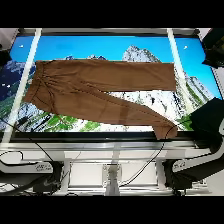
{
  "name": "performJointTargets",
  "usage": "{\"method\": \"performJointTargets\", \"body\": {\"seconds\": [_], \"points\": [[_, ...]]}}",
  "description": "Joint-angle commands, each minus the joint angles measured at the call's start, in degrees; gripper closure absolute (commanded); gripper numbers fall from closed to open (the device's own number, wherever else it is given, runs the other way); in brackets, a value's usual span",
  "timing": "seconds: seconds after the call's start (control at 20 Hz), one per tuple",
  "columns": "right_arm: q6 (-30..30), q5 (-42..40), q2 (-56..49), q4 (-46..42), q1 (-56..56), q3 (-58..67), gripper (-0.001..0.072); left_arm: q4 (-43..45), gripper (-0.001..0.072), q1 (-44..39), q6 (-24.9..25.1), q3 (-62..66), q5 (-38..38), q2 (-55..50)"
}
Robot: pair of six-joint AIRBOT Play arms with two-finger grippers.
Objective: Fold the clothes and pants, and hang the long-sleeved shirts on hangers.
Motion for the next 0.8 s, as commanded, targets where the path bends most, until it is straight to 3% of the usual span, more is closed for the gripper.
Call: {"method": "performJointTargets", "body": {"seconds": [0.0,0.2,0.5,0.55,0.6,0.65,0.75], "points": [[-0.1,12.5,6.3,-1.4,-0.7,-3.8,0.0704,9.0,0.0673,3.8,0.5,-1.7,-14.0,5.6],[-0.7,11.6,22.3,-5.3,-1.5,-21.5,0.0704,6.8,0.0673,8.4,7.2,-11.4,-17.1,13.0],[1.7,3.8,54.4,-5.9,-7.3,-62.4,0.0701,6.4,0.0672,15.7,7.7,-20.4,-17.6,22.5],[3.0,-0.6,57.9,-5.9,-7.3,-68.1,0.0586,5.9,0.0672,15.7,7.6,-20.9,-17.5,22.3],[5.5,-4.6,59.8,-5.7,-7.3,-72.0,0.0376,4.4,0.0672,15.6,7.5,-21.4,-17.6,22.0],[7.0,-6.6,60.3,-5.7,-7.3,-75.2,0.0265,1.5,0.0672,15.5,7.5,-22.0,-17.6,21.8],[7.0,-5.6,58.0,-5.6,-7.3,-78.5,0.0261,-3.5,0.0672,15.3,7.5,-23.4,-17.6,21.4]]}}
